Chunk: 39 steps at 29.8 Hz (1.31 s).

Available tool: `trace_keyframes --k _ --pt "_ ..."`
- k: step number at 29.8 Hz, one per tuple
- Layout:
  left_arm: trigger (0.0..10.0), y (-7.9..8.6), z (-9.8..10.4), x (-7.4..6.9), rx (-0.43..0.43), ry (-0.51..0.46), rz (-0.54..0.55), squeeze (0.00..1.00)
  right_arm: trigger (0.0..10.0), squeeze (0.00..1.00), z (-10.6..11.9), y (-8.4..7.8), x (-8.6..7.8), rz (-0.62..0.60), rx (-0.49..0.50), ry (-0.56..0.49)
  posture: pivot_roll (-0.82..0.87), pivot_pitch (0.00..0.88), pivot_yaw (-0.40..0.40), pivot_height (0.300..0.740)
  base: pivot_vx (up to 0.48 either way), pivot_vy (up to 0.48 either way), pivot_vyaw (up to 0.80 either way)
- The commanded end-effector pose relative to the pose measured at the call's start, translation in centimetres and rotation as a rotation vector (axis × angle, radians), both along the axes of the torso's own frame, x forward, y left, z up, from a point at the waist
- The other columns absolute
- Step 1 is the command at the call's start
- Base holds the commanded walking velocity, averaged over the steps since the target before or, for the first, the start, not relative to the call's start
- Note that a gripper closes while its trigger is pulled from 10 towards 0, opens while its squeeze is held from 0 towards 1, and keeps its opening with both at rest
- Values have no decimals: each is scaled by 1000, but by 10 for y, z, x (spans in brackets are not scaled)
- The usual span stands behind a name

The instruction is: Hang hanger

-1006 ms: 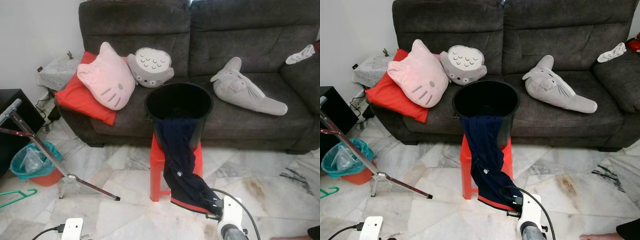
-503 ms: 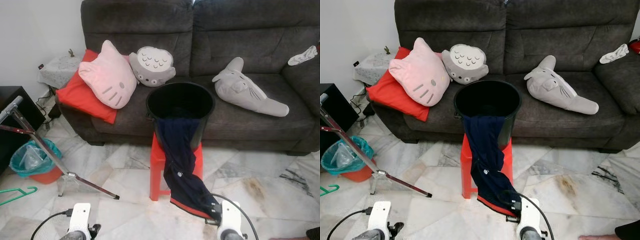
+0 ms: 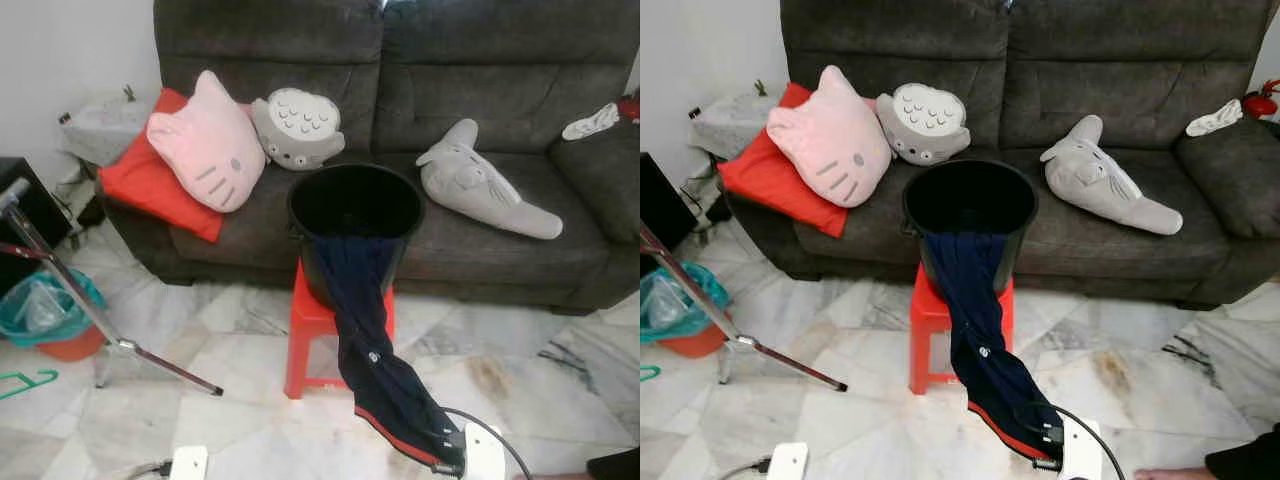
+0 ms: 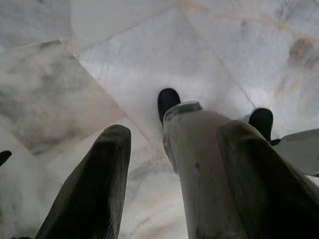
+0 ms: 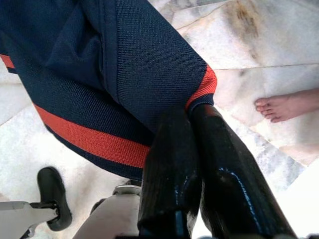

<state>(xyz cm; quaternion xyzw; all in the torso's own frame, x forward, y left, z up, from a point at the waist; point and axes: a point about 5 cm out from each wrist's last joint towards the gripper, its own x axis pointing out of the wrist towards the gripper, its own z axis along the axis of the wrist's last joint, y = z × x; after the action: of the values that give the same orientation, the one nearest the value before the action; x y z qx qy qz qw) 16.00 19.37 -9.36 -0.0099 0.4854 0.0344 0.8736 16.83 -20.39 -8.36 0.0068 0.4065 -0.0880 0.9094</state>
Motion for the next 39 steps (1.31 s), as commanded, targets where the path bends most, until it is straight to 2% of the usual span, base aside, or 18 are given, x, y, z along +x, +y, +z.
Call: trace_keyframes --k 1,11,24,39 --pt "10000 4 3 6 27 -24 -13 0 10000 0 -3 0 -5 -5 4 32 -102 0 -13 740 0 0 0" --pt "10000 2 6 12 24 -49 -9 0 10000 0 -4 2 -6 12 7 51 -80 0 -22 740 -153 0 0" --pt "10000 10 14 26 33 -93 7 0 10000 0 -4 5 -4 2 11 48 -80 0 -11 740 -308 0 0" --pt "10000 16 15 27 43 -100 11 0 10000 0 -2 9 2 1 9 24 -82 0 0 740 -347 0 0"
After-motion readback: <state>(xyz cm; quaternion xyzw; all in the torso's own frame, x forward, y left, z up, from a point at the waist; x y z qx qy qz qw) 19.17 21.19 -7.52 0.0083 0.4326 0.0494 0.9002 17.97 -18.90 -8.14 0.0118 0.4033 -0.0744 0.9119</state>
